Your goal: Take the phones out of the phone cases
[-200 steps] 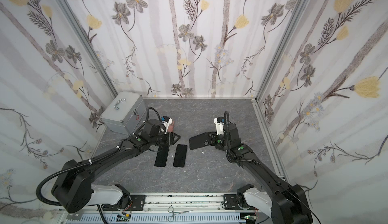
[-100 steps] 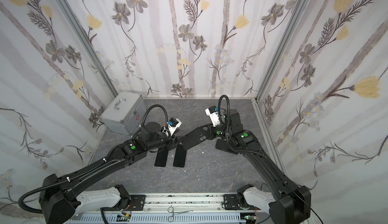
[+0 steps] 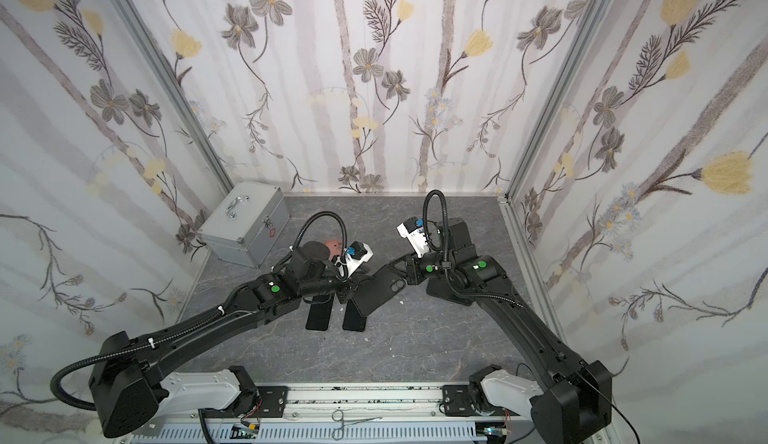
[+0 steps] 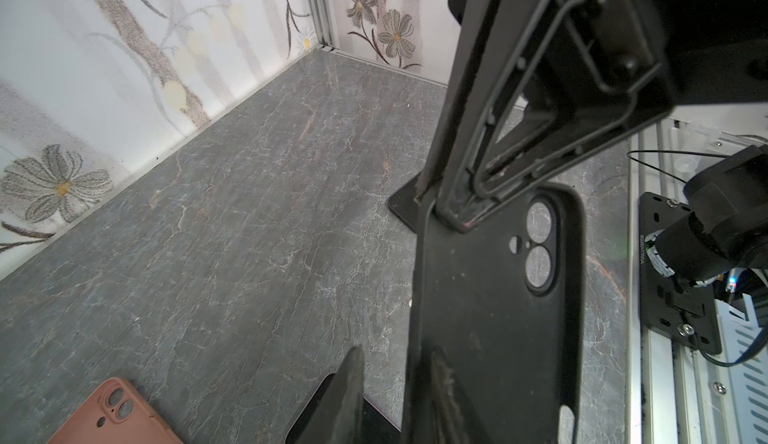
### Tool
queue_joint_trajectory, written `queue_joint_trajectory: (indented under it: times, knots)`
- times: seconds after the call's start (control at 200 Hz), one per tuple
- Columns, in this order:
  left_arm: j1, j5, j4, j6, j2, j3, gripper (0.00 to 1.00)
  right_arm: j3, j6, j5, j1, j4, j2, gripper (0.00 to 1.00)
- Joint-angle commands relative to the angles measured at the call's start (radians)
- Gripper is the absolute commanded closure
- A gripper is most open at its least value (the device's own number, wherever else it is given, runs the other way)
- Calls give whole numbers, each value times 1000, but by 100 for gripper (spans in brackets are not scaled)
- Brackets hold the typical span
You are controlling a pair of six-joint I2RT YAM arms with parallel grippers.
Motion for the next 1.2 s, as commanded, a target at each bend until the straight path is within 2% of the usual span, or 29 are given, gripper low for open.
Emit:
queue_joint_trajectory:
  times: [0.0, 0.295, 0.455, 0.535, 0.645, 0.874, 0.964, 1.009, 1.194]
  knots:
    - [-1, 30, 18, 9, 0, 4, 80, 5, -12, -31, 1, 26, -3, 100]
    - [-1, 44, 18, 13, 42, 17, 100, 7, -3, -28, 1, 53, -7, 100]
    - [-1, -33, 18, -12, 51, 21, 100, 3, 5, 30, -1, 75, -30, 100]
    - [0, -84, 19, -35, 61, 28, 100, -5, 24, 122, -3, 94, -51, 84]
    - [15, -147, 21, -93, 94, 48, 100, -36, 63, 285, -15, 134, -93, 54]
    - [112, -209, 19, -309, 242, 102, 100, -119, 124, 598, -19, 165, -141, 14]
    - [140, -193, 18, -391, 310, 135, 100, -147, 162, 695, -23, 174, -144, 8]
    - [146, -191, 18, -425, 344, 155, 100, -157, 171, 728, -24, 180, -140, 1]
    - [172, -176, 14, -513, 482, 217, 100, -164, 214, 807, -24, 172, -127, 0]
